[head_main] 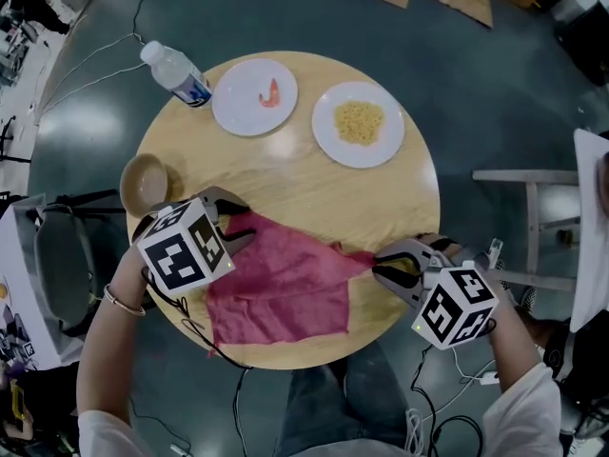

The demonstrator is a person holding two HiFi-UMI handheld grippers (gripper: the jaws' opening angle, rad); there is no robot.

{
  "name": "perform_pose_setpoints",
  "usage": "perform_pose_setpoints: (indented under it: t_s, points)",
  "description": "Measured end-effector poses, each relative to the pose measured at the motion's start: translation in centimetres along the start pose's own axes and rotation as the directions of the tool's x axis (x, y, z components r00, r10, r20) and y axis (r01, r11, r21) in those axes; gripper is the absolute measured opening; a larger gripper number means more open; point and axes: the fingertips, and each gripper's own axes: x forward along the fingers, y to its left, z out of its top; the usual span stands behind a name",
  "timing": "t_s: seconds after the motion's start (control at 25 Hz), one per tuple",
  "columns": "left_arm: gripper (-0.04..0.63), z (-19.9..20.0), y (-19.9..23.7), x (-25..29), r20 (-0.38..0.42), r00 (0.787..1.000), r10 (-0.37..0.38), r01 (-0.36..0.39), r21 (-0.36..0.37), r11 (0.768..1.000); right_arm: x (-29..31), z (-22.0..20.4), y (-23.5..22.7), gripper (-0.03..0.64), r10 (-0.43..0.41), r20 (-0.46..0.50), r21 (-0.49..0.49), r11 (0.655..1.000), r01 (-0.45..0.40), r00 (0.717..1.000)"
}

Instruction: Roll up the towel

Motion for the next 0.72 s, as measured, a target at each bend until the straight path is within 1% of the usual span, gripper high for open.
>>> perform_pose_setpoints:
  t_s: [0.08, 0.16, 0.2, 0.24, 0.32, 0.44, 0.52, 0.72]
  points:
    - [0.096, -0.1, 0.1, -0.1, 0.000, 1.000, 0.012, -0.012, -0.003, 1.000, 0.1, 0.1, -0.1, 0.049, -0.003, -0.008, -0.018, 1.000, 0.003, 1.000]
    - [0.077, -0.1, 0.0, 0.0, 0.006, 1.000, 0.018, -0.018, -0.008, 1.000, 0.3, 0.1, -0.2, 0.045, -0.010, -0.005, -0.028, 1.000, 0.010, 1.000]
    - [0.061, -0.1, 0.0, 0.0, 0.010, 1.000, 0.019, -0.019, -0.012, 1.000, 0.4, 0.0, -0.3, 0.036, -0.018, -0.001, -0.031, 0.999, 0.017, 1.000]
    - [0.044, -0.1, -0.1, 0.0, 0.015, 1.000, 0.019, -0.019, -0.016, 1.000, 0.5, 0.1, -0.4, 0.011, -0.023, 0.001, -0.033, 0.999, 0.023, 1.000]
    - [0.017, -0.1, -0.2, 0.0, 0.031, 0.999, 0.015, -0.014, -0.024, 1.000, 0.6, 0.1, -0.5, 0.009, -0.021, 0.003, -0.035, 0.999, 0.021, 1.000]
    - [0.009, -0.1, -0.3, -0.2, 0.053, 0.999, 0.003, -0.001, -0.036, 0.999, 0.5, 0.5, -0.6, 0.008, -0.003, 0.011, -0.013, 1.000, 0.003, 1.000]
    - [0.009, -0.4, -0.1, -0.6, 0.062, 0.998, 0.008, -0.005, -0.050, 0.999, 0.0, 1.0, -1.0, 0.008, 0.004, 0.017, 0.013, 1.000, -0.004, 1.000]
    - [0.009, -1.3, 0.6, -2.7, 0.087, 0.993, 0.077, -0.071, -0.072, 0.995, -1.5, 2.5, -3.0, 0.008, -0.016, 0.021, 0.049, 0.999, 0.015, 1.000]
